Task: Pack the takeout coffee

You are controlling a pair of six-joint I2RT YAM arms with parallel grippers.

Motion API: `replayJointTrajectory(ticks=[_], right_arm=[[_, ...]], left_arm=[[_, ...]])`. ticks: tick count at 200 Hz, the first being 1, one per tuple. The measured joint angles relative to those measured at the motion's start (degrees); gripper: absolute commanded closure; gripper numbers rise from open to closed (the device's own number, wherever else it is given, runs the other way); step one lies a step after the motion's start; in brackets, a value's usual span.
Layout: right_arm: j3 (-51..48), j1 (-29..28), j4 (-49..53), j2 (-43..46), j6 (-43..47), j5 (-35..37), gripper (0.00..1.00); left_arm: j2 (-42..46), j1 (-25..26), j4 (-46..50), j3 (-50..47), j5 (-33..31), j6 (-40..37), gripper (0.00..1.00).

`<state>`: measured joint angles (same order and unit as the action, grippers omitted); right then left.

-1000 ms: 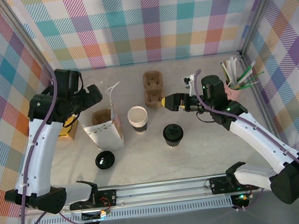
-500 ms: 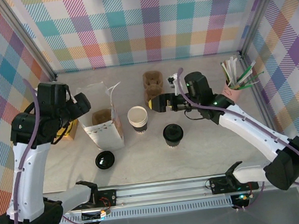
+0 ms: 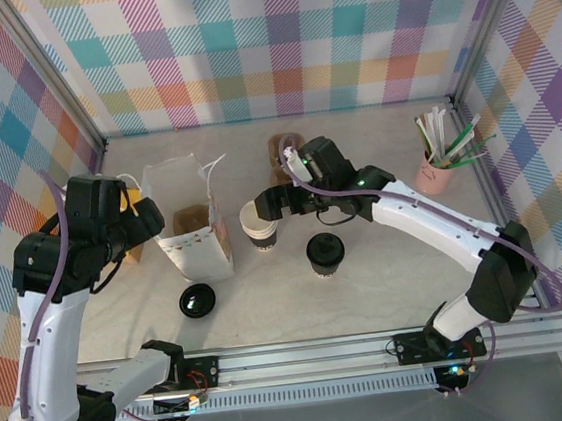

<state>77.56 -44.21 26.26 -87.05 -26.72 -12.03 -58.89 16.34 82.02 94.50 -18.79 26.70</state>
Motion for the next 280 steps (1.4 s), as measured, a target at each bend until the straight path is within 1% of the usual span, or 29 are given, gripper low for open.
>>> replayJointTrajectory(ticks=[22,41,68,92,98,108,117,123,128,153,161,177,185,205,217,232,243,280], right_arm=[[2.08,-0.85,2.93,-2.89,0.72,3.08,0.07],[2.34,-1.09,4.81,-4.52,1.57,4.26,0.09],[2.32,-1.49,6.93,-6.29,2.69,5.46,0.03],[2.19,-2.51,7.82,-8.22,3.52,7.63,0.04],[2.14,-2.95,7.89,-8.7,3.67,8.28,0.06],[1.99,-3.8,7.87,-9.44,3.78,9.22,0.15],[1.84,-4.37,7.74,-9.97,3.61,9.88,0.18],[1.64,-4.68,7.5,-10.29,3.61,10.1,0.23],[1.38,-4.81,7.19,-10.49,3.78,10.34,0.24],[-1.33,-5.75,5.11,-10.78,2.99,10.62,0.27],[-2.19,-6.14,4.44,-10.84,2.73,10.84,0.31],[-3.5,-6.64,2.86,-11.21,1.64,11.19,0.33],[-3.98,-6.86,2.03,-11.54,1.22,11.34,0.36],[-5.16,-7.65,-0.2,-12.28,-0.02,11.52,0.37],[-5.7,-7.98,-1.53,-12.66,-0.9,11.63,0.41],[-6.45,-8.09,-3.19,-12.9,-1.88,11.69,0.42],[-6.64,-8.13,-4.11,-13.16,-2.54,11.87,0.46],[-6.62,-8.13,-6.75,-14.95,-3.87,12.96,0.49]], left_arm=[[1.9,0.0,0.9,-1.38,1.07,-0.66,0.09],[2.78,0.0,0.9,-1.27,2.21,-1.05,0.07],[3.54,0.0,0.85,-0.79,2.84,-1.77,0.04],[3.8,0.0,0.83,-0.81,3.1,-2.16,0.04],[3.8,0.0,0.83,-0.81,3.28,-2.21,0.04],[3.8,0.0,0.81,-0.81,3.3,-2.34,0.04],[3.8,0.0,0.81,-0.81,3.3,-2.36,0.04],[3.8,0.0,0.81,-0.81,3.3,-2.38,0.04],[3.8,0.0,0.81,-0.81,3.3,-2.45,0.03],[3.8,0.0,0.81,-0.81,3.28,-2.56,0.03],[3.8,0.0,0.81,-0.81,3.28,-2.58,0.03],[3.8,0.0,0.81,-0.81,3.28,-2.58,0.03],[3.8,0.0,0.81,-0.81,3.28,-2.6,0.03],[3.8,0.0,0.79,-0.81,3.26,-2.78,0.03],[3.8,0.0,0.79,-0.81,3.26,-2.8,0.03],[3.8,0.0,0.79,-0.81,3.21,-2.82,0.03],[3.8,0.0,0.79,-0.81,3.23,-2.95,0.03],[3.76,0.0,0.81,-0.74,3.21,-3.02,0.03]])
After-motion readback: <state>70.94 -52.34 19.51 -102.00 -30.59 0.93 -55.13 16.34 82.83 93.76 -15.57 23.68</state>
